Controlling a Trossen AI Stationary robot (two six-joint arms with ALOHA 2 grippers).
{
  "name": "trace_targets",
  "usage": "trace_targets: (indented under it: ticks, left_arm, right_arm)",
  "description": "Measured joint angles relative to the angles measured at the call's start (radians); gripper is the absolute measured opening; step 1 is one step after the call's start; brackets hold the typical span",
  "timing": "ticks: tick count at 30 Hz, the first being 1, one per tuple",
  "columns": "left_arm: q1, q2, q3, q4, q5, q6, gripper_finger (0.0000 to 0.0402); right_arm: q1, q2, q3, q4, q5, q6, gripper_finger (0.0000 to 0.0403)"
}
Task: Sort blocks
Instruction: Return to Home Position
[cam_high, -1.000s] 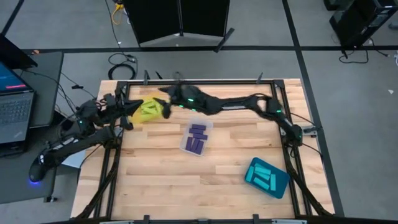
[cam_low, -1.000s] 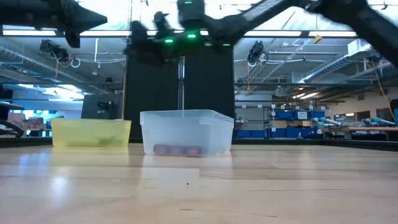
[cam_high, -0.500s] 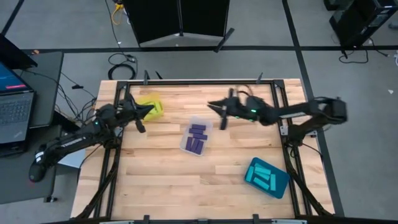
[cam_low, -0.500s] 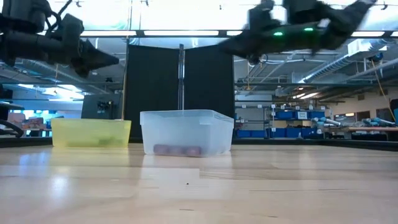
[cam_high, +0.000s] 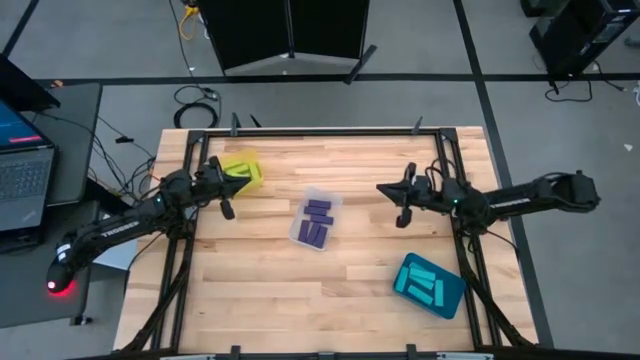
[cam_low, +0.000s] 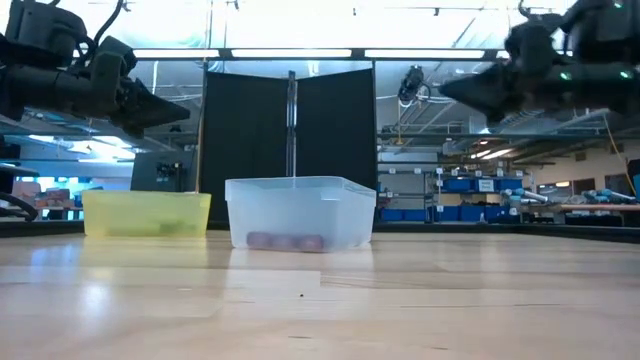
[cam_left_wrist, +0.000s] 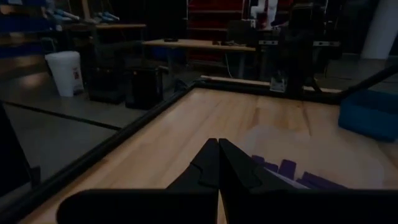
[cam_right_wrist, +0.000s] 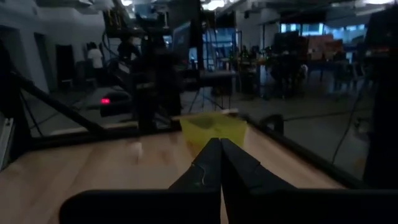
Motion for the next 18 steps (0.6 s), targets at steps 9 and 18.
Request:
trace_targets:
  ticks: [9, 18]
  left_arm:
    - [-0.026, -0.033, -0.001, -0.024, -0.009, 0.030, 0.0004]
    - [-0.068, -0.202, -0.001, -0.185, -0.091, 0.048, 0.0001]
  right_arm:
    - [0.061, -0.121, -0.078, -0.138, 0.047, 0.015, 0.0007]
    - [0.121, -0.371, -0.077, -0.427, 0.097, -0.015, 0.0006]
